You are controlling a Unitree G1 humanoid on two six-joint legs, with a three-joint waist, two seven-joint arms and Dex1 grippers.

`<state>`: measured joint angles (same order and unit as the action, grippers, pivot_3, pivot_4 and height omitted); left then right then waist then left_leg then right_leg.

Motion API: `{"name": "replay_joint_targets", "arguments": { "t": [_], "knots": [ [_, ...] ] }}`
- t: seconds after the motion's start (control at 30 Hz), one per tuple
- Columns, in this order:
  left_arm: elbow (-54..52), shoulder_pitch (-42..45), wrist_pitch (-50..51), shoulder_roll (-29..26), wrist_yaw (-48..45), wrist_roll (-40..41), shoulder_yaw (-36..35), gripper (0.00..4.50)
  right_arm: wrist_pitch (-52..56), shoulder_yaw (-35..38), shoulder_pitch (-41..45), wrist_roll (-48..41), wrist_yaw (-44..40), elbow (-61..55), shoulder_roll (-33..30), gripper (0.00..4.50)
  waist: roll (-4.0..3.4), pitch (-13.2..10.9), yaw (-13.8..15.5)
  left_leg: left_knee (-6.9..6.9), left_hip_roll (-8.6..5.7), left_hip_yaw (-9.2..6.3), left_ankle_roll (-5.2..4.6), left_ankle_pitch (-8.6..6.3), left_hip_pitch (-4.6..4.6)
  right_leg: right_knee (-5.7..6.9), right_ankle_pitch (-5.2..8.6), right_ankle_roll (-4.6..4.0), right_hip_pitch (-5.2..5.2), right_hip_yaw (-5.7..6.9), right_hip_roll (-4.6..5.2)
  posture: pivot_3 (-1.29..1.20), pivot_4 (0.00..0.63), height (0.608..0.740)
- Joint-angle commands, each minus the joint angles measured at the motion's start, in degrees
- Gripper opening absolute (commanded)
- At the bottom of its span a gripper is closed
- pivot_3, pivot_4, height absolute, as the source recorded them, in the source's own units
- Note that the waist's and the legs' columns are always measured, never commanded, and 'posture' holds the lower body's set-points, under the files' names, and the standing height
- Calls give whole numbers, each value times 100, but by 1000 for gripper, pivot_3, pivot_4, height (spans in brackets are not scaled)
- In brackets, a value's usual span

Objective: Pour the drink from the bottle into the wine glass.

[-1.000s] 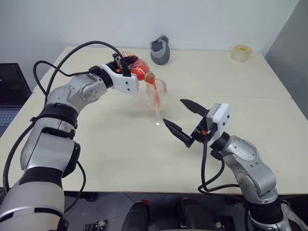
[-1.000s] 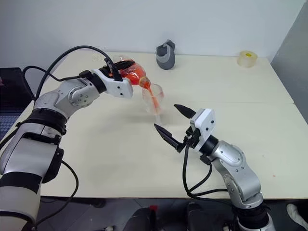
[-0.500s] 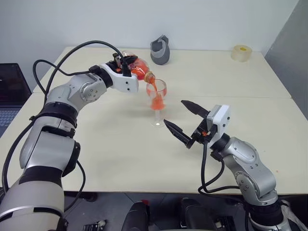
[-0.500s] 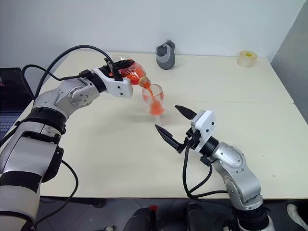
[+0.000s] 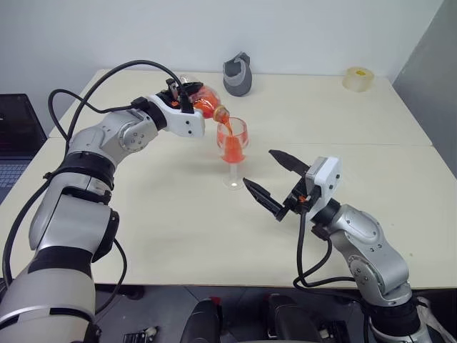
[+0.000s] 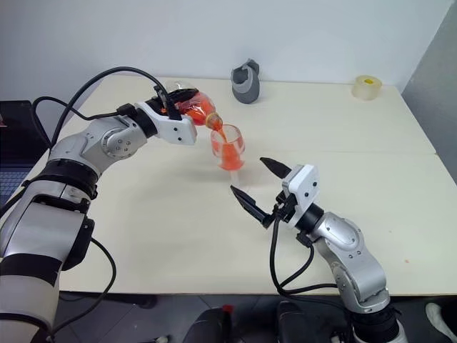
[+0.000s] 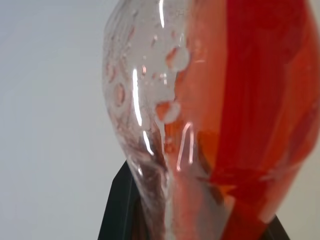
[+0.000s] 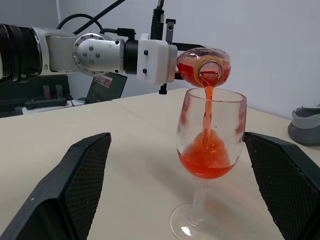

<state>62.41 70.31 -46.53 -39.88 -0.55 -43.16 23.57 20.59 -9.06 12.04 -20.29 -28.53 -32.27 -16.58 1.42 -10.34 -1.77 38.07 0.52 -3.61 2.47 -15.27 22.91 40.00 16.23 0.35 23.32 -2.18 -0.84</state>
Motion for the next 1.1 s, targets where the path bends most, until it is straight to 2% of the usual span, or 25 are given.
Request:
{"name": "replay_joint_targets", "arguments": {
  "t": [0.03,1.1],
  "knots": [
    [-50,288,8,-83,173,-5,-1,770,-17,47,-19,-71,59,-268,21,4500,0,0,0,0,0,0,0,0,0,0,0,0,0,0,0,0,150,740],
    [172,581,39,-151,438,-135,193,756,-83,-123,-124,2,-21,-248,41,4500,1,0,1,2,0,2,0,0,-1,2,0,0,0,-1,0,0,150,740]
  ]
}}
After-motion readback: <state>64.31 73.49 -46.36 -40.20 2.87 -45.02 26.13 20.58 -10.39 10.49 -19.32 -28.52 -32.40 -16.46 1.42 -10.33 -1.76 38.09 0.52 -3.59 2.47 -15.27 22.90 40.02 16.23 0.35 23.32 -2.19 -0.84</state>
